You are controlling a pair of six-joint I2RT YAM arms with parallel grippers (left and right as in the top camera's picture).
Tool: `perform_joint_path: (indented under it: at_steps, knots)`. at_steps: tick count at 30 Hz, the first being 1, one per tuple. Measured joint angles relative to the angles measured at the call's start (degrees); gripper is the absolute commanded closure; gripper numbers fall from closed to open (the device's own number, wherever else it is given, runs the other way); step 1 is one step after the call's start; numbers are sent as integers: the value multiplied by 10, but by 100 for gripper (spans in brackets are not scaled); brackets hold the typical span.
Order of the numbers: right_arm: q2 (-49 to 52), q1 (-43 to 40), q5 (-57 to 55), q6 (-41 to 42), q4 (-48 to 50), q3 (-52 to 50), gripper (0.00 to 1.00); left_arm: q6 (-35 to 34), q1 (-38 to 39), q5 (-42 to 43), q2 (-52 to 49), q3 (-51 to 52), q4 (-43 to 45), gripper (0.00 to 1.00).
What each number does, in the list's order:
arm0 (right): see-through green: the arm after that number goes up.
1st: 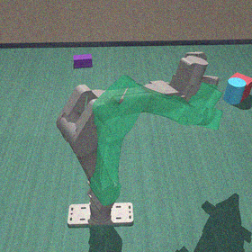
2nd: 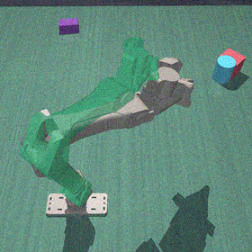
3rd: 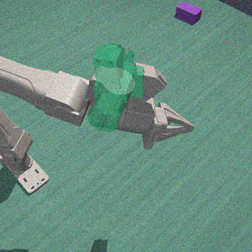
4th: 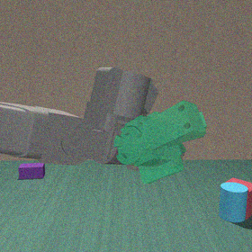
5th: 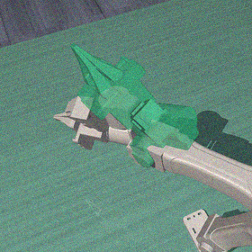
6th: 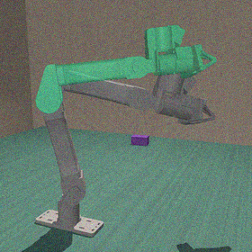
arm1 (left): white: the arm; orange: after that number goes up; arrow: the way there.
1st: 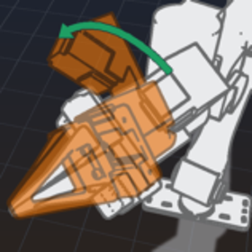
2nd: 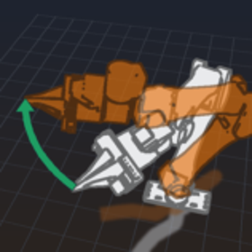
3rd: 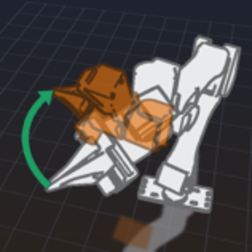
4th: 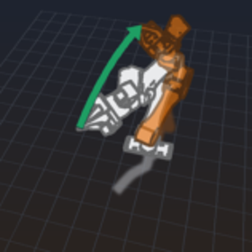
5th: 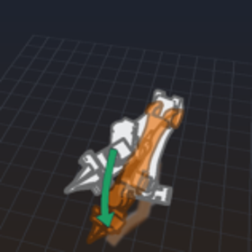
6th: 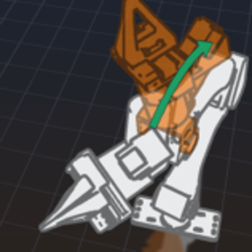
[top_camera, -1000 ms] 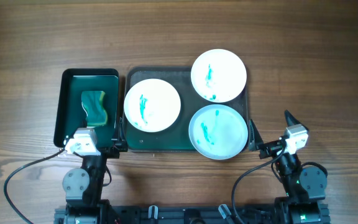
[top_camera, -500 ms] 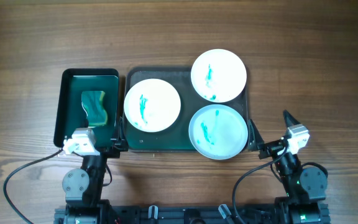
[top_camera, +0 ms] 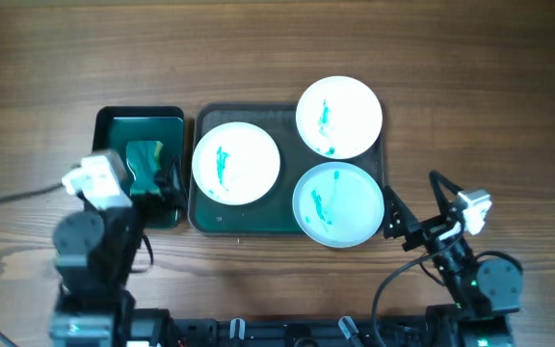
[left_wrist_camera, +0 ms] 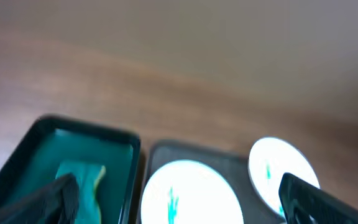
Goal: Clean dirty plates on tray and stack at the side
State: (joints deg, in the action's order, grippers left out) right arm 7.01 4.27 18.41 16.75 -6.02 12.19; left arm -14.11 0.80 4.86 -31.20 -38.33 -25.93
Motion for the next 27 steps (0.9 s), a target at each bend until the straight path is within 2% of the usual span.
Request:
perform_joint_path:
  at_steps: [2,3,4,6,8,10,11,13,15,17,18,19,21,22,23,27]
  knots:
    - [89,0,8,-10,-73,112,0,0,0,2,-82,-114,-106,0]
    - [153,0,12,-15,-110,177,0,0,0,2,-128,-183,-188,0]
    - [195,0,16,-18,-149,218,0,0,0,2,-163,-226,-220,0]
    - [328,-1,28,-23,-256,340,0,0,0,2,-258,-338,-335,0]
    - [448,-1,33,-30,-381,451,0,0,0,2,-324,-395,-412,0]
    - [552,-1,34,-34,-443,539,0,0,0,2,-390,-434,-443,0]
    - [593,-1,38,-34,-439,563,3,0,0,2,-415,-437,-442,0]
    - [659,-1,57,-41,-431,574,25,0,0,2,-454,-437,-423,0]
    - [721,16,98,-44,-391,575,27,0,0,2,-480,-437,-408,0]
    - [753,44,104,-30,-369,575,32,2,0,2,-487,-438,-408,0]
    - [799,92,105,-15,-353,578,35,4,0,2,-493,-438,-410,0]
    - [827,121,95,1,-352,587,40,5,0,1,-496,-438,-410,0]
    - [899,184,61,36,-350,631,41,3,0,-7,-502,-438,-411,0]
    - [937,216,41,58,-344,653,46,-5,-1,-21,-508,-439,-413,0]
    - [953,229,33,66,-338,659,51,-14,-4,-33,-511,-439,-414,1]
    - [1035,265,-3,103,-295,671,56,-36,-34,-66,-514,-439,-417,2]
